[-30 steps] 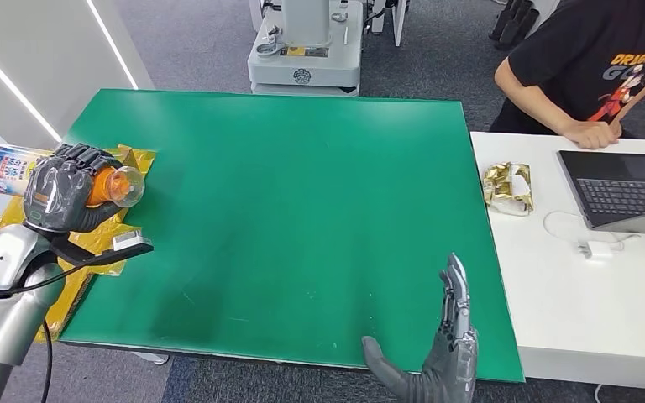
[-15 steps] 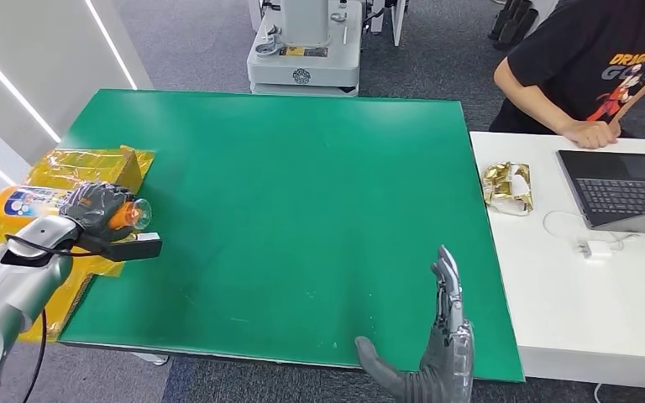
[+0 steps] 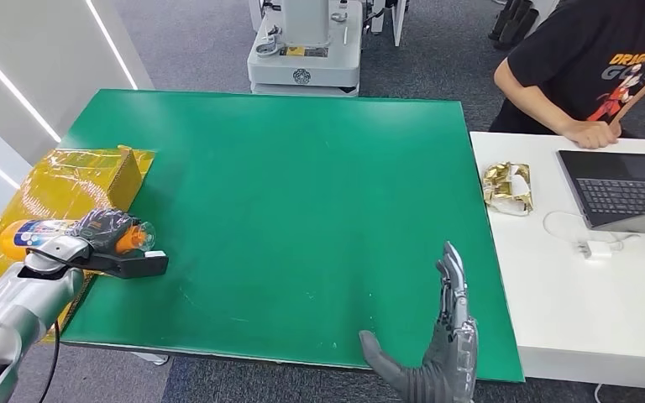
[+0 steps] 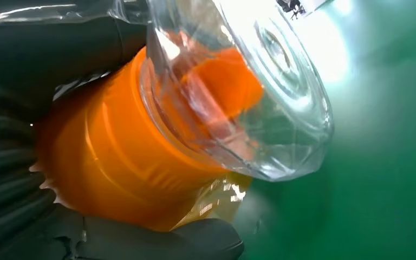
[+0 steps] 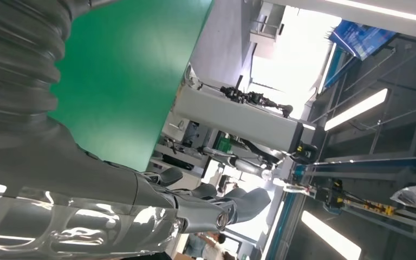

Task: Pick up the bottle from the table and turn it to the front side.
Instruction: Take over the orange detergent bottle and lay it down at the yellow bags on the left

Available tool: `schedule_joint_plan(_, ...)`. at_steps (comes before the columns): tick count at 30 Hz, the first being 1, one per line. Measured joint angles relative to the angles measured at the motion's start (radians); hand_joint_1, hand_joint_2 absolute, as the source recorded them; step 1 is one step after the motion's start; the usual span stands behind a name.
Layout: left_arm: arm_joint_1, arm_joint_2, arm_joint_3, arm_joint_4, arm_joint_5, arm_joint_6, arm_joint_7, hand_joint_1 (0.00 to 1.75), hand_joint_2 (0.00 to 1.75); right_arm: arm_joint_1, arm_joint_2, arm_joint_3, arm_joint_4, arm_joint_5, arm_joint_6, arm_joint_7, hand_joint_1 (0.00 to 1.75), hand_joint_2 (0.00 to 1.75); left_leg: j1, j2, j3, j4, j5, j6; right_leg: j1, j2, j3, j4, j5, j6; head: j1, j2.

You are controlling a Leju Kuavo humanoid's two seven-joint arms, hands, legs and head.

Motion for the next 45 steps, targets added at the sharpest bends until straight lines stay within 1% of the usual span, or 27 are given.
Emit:
schedule_joint_plan(11,0.011,-0.018,-0.002,0.005,0.005,0.019,-0.029,1.75,1.75,-0.015,0.008,-0.002,0.014,0.002,0.018,0.007,0.0,1.75,0.0,-0.001,0.0,0.0,0.0,0.0,0.0,-0.001,0.001,0.0,0.0,0.0,0.0,0.0)
schedule_joint_plan(12,0.011,-0.02,-0.002,0.005,0.006,0.019,-0.03,1.52,1.75,-0.015,0.008,-0.002,0.015,0.002,0.018,0.007,0.0,1.75,0.0,-0.001,0.0,0.0,0.0,0.0,0.0,-0.001,0.001,0.0,0.0,0.0,0.0,0.0)
schedule_joint_plan(15,0.011,-0.023,-0.003,0.005,0.008,0.01,-0.035,0.21,1.75,-0.016,0.009,-0.002,0.017,0.001,0.018,0.007,0.0,1.75,0.0,-0.001,0.0,0.0,0.0,0.0,0.0,-0.001,0.001,0.0,0.0,0.0,0.0,0.0)
schedule_joint_plan(16,0.011,-0.024,-0.003,0.005,0.008,0.005,-0.037,0.0,1.75,-0.017,0.009,-0.002,0.018,0.0,0.019,0.007,0.0,1.75,0.0,-0.001,0.0,0.0,0.0,0.0,0.0,-0.001,0.001,0.0,0.0,0.0,0.0,0.0)
schedule_joint_plan(28,0.005,-0.022,-0.004,0.005,0.027,-0.012,-0.04,0.0,1.75,-0.021,0.012,-0.002,0.023,-0.001,0.02,0.007,0.0,1.75,0.0,-0.001,0.003,0.0,0.0,0.0,0.0,-0.001,0.003,0.001,0.0,0.0,0.0,0.0)
schedule_joint_plan(34,0.012,-0.021,-0.001,0.005,0.089,-0.019,-0.039,0.0,1.75,-0.023,0.016,-0.003,0.023,-0.002,0.037,0.019,0.0,1.75,0.0,-0.001,0.003,0.0,0.0,0.0,0.0,-0.001,0.004,0.001,0.0,0.0,0.0,0.0)
schedule_joint_plan(40,0.033,-0.016,0.014,0.001,0.117,0.022,-0.038,0.0,1.75,-0.025,0.017,-0.01,0.022,-0.002,0.041,0.019,0.0,1.75,0.0,-0.001,0.004,0.0,0.0,0.0,0.0,-0.001,0.004,0.001,0.0,0.0,0.0,0.0)
schedule_joint_plan(45,0.08,-0.012,0.054,-0.029,0.161,0.111,-0.034,0.0,1.75,-0.023,0.017,-0.016,0.021,-0.002,0.031,0.015,0.0,1.75,0.0,0.0,0.004,0.0,0.0,0.0,0.0,-0.001,0.004,0.001,0.0,0.0,0.0,0.0)
